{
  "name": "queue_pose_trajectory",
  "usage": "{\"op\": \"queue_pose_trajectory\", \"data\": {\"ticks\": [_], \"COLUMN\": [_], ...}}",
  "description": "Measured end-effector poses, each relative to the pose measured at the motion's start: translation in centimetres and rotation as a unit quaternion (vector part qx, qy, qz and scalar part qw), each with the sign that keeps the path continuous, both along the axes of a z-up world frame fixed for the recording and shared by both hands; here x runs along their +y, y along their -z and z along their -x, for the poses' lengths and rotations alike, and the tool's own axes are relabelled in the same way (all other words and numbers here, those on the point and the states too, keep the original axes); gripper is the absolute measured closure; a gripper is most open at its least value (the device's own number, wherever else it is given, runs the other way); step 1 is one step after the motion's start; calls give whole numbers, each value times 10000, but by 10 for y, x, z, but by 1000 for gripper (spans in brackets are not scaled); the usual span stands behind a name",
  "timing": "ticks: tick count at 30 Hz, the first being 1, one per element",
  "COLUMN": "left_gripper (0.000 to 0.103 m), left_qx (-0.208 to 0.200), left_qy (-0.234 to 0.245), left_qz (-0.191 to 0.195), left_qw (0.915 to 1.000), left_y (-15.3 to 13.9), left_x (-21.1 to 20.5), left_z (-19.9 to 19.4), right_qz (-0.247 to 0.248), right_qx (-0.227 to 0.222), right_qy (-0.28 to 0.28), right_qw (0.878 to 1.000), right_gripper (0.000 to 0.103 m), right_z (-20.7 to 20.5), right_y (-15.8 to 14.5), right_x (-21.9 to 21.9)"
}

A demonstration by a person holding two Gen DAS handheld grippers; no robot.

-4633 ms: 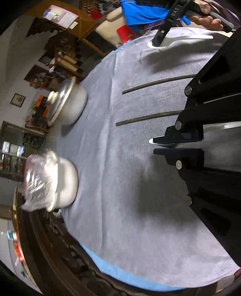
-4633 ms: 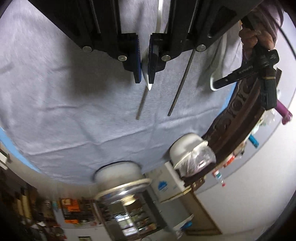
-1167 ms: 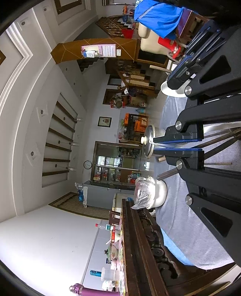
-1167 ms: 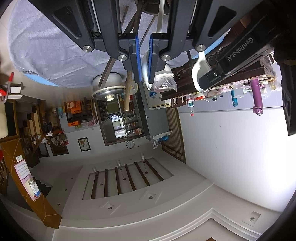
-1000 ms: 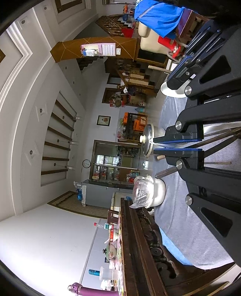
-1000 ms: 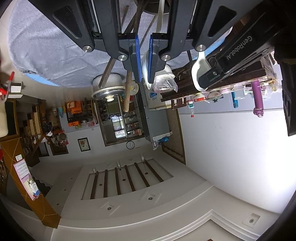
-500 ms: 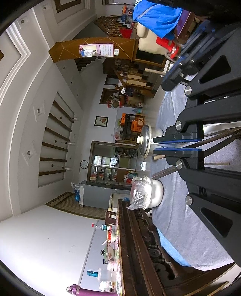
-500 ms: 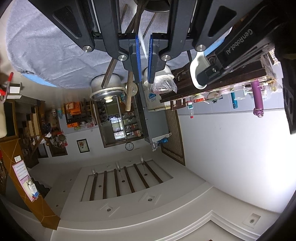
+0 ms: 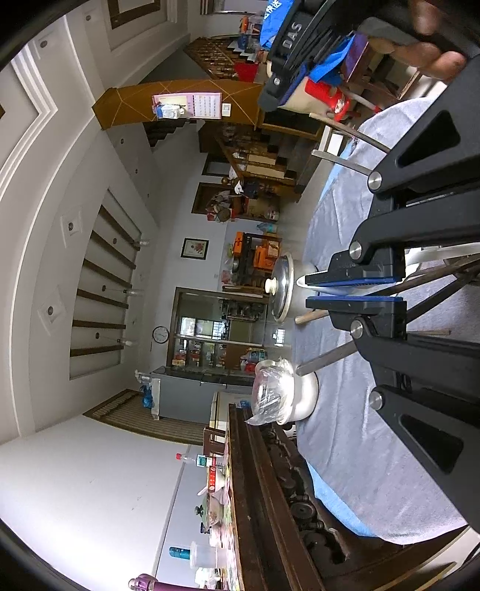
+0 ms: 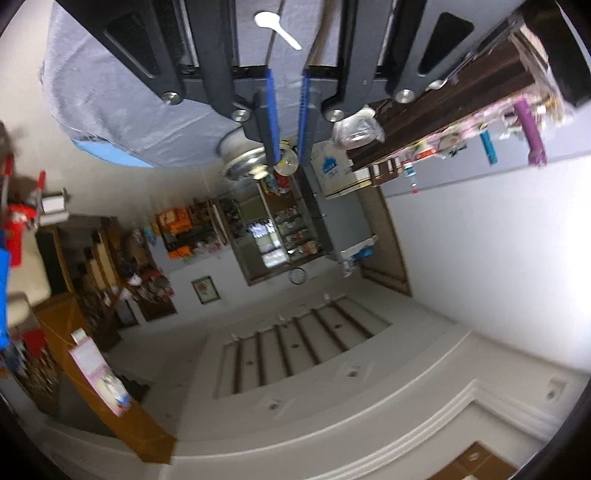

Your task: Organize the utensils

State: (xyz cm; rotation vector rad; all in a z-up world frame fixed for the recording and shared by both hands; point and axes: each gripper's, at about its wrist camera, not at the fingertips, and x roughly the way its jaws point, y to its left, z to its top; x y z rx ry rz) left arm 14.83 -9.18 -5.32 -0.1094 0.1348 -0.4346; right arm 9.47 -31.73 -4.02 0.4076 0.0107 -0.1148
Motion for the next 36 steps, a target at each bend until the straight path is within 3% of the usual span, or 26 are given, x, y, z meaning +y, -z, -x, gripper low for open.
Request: {"op": "queue_pose_trajectory", "data": {"ticks": [1, 2, 5, 6, 8, 11, 14, 16, 19, 23, 24, 26, 29, 31, 36], "left_gripper": [99, 99, 99, 99, 99, 99, 99, 99, 99, 99, 99, 99, 99, 99, 99], "left_qx": [19, 23, 7, 14, 44, 48, 95, 109, 140, 182, 201, 244, 231, 177, 161], "left_qy": [17, 25, 36, 42, 53, 29, 26, 0, -17, -22, -21, -13, -47, -64, -89], "left_qz": [10, 11, -30, -23, -3, 10, 51, 83, 142, 193, 178, 178, 171, 148, 155], "left_qw": [10000, 10000, 10000, 10000, 10000, 10000, 9999, 9999, 9998, 9996, 9996, 9995, 9996, 9997, 9997], "left_y": [0, 0, -1, 0, 1, 2, 4, 4, 5, 8, 10, 12, 13, 13, 12], "left_x": [0, -1, -2, -2, -2, -2, -2, -2, -2, -3, -4, -5, -6, -6, -4], "left_z": [0, 0, 0, 1, 1, 2, 2, 2, 1, -1, -2, -1, -1, 1, 3], "right_qz": [-89, -163, -491, -659, -1185, -1492, -1605, -1951, -2802, -3559, -3673, -3787, -3953, -3861, -3212], "right_qx": [249, 446, 1396, 1781, 2539, 3127, 3369, 3640, 3959, 3762, 3742, 3804, 3827, 3752, 3627], "right_qy": [-65, -114, -700, -973, -1620, -1985, -2252, -2283, -2310, -2281, -2270, -2205, -2163, -2064, -1719], "right_qw": [9996, 9988, 9865, 9770, 9462, 9168, 9000, 8817, 8434, 8245, 8207, 8144, 8065, 8171, 8577], "right_gripper": [46, 31, 33, 37, 61, 63, 63, 63, 66, 68, 71, 87, 98, 100, 100], "right_z": [-8, -15, -53, -68, -103, -132, -149, -161, -168, -167, -167, -170, -170, -165, -146], "right_y": [4, 10, 39, 51, 83, 114, 127, 138, 162, 179, 182, 189, 195, 193, 166], "right_x": [-9, -15, -35, -40, -49, -47, -39, -39, -43, -56, -59, -60, -63, -65, -70]}}
